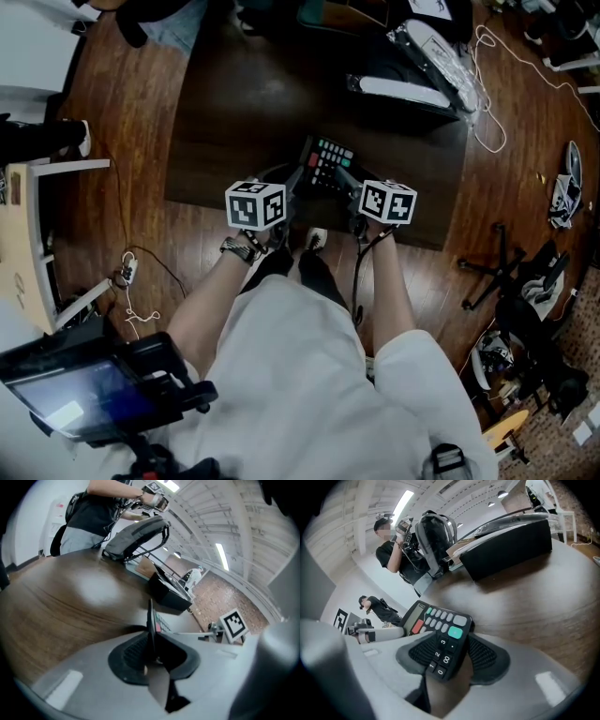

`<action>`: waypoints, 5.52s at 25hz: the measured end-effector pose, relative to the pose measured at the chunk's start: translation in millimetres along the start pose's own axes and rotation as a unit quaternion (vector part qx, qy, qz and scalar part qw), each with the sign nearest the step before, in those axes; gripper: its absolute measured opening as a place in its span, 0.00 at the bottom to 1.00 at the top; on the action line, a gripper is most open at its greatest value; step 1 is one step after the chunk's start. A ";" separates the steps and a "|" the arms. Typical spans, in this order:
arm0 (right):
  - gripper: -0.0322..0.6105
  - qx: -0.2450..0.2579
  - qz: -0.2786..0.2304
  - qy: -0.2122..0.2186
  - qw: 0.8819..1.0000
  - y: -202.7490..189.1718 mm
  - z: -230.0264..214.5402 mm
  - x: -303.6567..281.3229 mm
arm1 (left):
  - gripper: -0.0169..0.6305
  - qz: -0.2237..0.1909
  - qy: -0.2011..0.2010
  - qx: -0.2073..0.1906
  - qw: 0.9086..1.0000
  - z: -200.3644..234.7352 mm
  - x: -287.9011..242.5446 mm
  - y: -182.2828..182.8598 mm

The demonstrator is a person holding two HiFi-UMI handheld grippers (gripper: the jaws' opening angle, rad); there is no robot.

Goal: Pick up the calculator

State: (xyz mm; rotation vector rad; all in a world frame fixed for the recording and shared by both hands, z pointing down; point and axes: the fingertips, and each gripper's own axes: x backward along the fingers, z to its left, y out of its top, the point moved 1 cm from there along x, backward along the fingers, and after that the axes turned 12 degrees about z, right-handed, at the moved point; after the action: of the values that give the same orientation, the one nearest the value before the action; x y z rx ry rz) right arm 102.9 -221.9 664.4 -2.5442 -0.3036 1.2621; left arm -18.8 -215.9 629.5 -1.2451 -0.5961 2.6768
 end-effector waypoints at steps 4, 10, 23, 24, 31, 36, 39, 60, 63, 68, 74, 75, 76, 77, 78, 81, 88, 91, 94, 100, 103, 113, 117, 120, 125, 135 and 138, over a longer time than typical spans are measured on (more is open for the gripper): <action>0.37 -0.009 -0.009 0.010 1.000 0.0 0.1 1.8 | 0.11 -0.013 -0.016 0.006 1.000 -3.7 2.7 2.0; 0.37 -0.021 -0.015 0.037 0.999 2.8 0.7 4.7 | 0.11 -0.027 -0.038 0.022 0.999 -4.4 6.0 3.4; 0.26 -0.035 -0.035 0.090 0.995 7.6 -3.7 24.5 | 0.11 -0.044 -0.083 0.043 0.995 -12.6 11.3 4.6; 0.26 -0.033 -0.037 0.093 0.994 7.9 -3.9 26.4 | 0.11 -0.045 -0.086 0.041 0.994 -14.3 11.6 4.8; 0.24 -0.029 -0.049 0.099 0.993 12.8 -1.7 39.9 | 0.11 -0.050 -0.109 0.041 0.992 -20.3 13.6 6.5; 0.24 -0.015 -0.073 0.095 0.993 22.4 9.1 55.5 | 0.11 -0.067 -0.139 0.047 0.987 -26.8 25.3 14.2; 0.24 -0.007 -0.085 0.092 0.992 28.9 17.7 65.9 | 0.11 -0.077 -0.151 0.049 0.984 -31.4 32.5 19.6; 0.21 0.068 -0.223 0.088 0.968 83.3 101.8 176.4 | 0.11 -0.159 -0.229 -0.028 0.960 -94.8 117.4 80.0; 0.21 0.083 -0.236 0.085 0.964 87.1 113.5 187.8 | 0.11 -0.174 -0.237 -0.035 0.955 -101.0 131.0 84.2; 0.21 0.106 -0.259 0.083 0.956 84.5 135.5 208.9 | 0.11 -0.197 -0.264 -0.039 0.944 -113.2 153.1 84.4; 0.21 0.137 -0.295 0.081 0.942 78.5 163.9 240.5 | 0.11 -0.215 -0.273 -0.098 0.933 -132.3 179.5 84.3; 0.21 0.142 -0.301 0.080 0.940 76.7 167.3 244.4 | 0.11 -0.219 -0.273 -0.112 0.930 -135.6 184.2 84.7; 0.21 0.147 -0.307 0.079 0.937 75.1 170.6 247.8 | 0.11 -0.223 -0.272 -0.126 0.928 -138.5 189.0 85.3; 0.21 0.152 -0.312 0.079 0.935 73.7 173.8 250.9 | 0.11 -0.227 -0.270 -0.140 0.925 -141.3 193.6 85.9; 0.21 0.157 -0.317 0.078 0.932 72.3 176.6 253.9 | 0.11 -0.231 -0.268 -0.153 0.923 -144.0 197.8 86.4; 0.21 0.182 -0.329 0.063 0.924 69.4 184.5 263.9 | 0.11 -0.240 -0.261 -0.189 0.916 -153.0 208.9 87.7; 0.21 0.238 -0.365 0.038 0.899 67.8 202.3 291.0 | 0.11 -0.269 -0.253 -0.261 0.892 -175.1 230.4 90.1; 0.21 0.266 -0.380 0.020 0.886 65.6 212.6 304.3 | 0.11 -0.284 -0.247 -0.299 0.877 -186.4 242.6 88.6; 0.22 0.287 -0.393 0.005 0.873 65.1 218.3 310.8 | 0.11 -0.294 -0.235 -0.327 0.867 -192.0 248.8 89.1; 0.22 0.310 -0.409 -0.007 0.858 65.1 221.9 315.4 | 0.11 -0.297 -0.223 -0.345 0.862 -194.2 248.0 84.9; 0.22 0.320 -0.417 -0.009 0.851 63.2 223.5 314.9 | 0.11 -0.302 -0.217 -0.353 0.858 -193.4 249.0 83.9; 0.22 0.339 -0.422 -0.012 0.841 55.1 230.9 306.4 | 0.11 -0.312 -0.198 -0.375 0.850 -182.9 252.3 74.3; 0.22 0.336 -0.420 -0.023 0.842 50.1 235.6 302.2 | 0.11 -0.309 -0.203 -0.371 0.852 -178.1 255.3 68.7; 0.22 0.334 -0.422 -0.030 0.843 44.9 241.4 300.6 | 0.11 -0.304 -0.214 -0.371 0.851 -173.8 258.9 65.5; 0.22 0.321 -0.427 -0.040 0.844 24.4 249.8 299.9 | 0.11 -0.295 -0.236 -0.370 0.849 -169.2 263.5 50.1; 0.22 0.322 -0.435 -0.030 0.840 -19.2 259.1 315.2 | 0.11 -0.299 -0.229 -0.375 0.847 -183.8 277.5 4.1; 0.22 0.330 -0.440 -0.021 0.835 -42.1 264.8 327.7 | 0.11 -0.307 -0.219 -0.379 0.845 -195.2 287.5 -19.3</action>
State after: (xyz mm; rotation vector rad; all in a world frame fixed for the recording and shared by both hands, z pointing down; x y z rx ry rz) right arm 83.2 -38.9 283.1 -1.4692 -0.7750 0.8240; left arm -59.0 -60.5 320.7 -0.3432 -1.8739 2.1669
